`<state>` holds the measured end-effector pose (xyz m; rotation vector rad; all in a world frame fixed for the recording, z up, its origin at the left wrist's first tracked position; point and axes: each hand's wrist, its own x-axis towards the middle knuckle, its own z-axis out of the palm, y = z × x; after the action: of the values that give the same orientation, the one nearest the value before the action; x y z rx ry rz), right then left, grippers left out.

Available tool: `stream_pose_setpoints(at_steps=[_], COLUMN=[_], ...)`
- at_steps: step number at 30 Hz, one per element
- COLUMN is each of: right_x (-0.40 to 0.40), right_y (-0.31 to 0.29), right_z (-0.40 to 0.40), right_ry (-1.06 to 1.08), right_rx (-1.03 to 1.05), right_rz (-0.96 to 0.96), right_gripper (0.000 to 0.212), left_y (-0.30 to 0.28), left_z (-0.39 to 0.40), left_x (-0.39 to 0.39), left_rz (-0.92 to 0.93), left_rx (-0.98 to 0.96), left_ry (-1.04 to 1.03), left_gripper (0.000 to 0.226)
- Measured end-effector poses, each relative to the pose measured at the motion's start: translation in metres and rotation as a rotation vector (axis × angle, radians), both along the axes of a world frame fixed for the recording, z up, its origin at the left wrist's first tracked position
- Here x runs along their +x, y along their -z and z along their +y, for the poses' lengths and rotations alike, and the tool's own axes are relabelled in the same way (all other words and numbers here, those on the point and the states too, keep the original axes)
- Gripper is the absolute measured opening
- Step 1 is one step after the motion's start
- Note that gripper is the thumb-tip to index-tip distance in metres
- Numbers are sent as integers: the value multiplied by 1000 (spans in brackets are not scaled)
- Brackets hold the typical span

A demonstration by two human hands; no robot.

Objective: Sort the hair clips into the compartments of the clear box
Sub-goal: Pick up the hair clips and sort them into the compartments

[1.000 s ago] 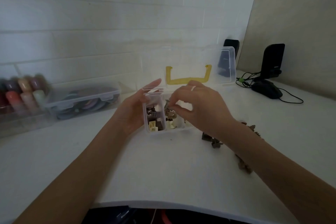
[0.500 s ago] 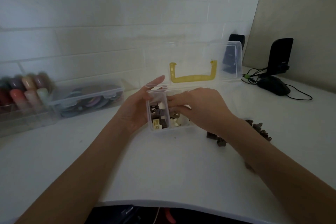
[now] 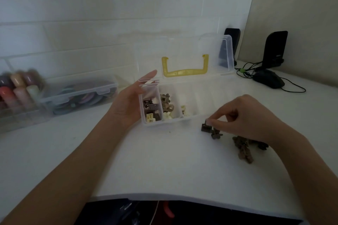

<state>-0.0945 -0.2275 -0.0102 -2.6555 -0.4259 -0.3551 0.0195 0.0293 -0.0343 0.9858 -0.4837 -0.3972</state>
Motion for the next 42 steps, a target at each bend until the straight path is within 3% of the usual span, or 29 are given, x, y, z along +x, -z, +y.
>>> stream_pose_setpoints(at_steps=[5, 12, 19, 32, 35, 40, 42], right_x=[2, 3, -2, 10, 20, 34, 36], right_y=[2, 6, 0, 1, -10, -29, -30], right_z=[0, 15, 20, 54, 80, 114, 122], right_ry=[89, 30, -192, -201, -203, -59, -4], right_rx=[-120, -47, 347, 529, 411, -128, -242], right_rz=[84, 102, 78, -156, -200, -219, -228], right_gripper=[34, 19, 11, 18, 16, 21, 23], left_y=[-1, 0, -1, -4, -3, -3, -3], left_z=[5, 6, 6, 3, 3, 5, 5], left_x=[2, 2, 1, -3, -3, -4, -7], left_rz=[13, -9, -9, -30, -47, -45, -32], left_rx=[-21, 0, -10, 3, 12, -4, -28], left_ry=[-23, -13, 4, 52, 44, 67, 74], left_gripper=[85, 89, 87, 76, 75, 71, 68])
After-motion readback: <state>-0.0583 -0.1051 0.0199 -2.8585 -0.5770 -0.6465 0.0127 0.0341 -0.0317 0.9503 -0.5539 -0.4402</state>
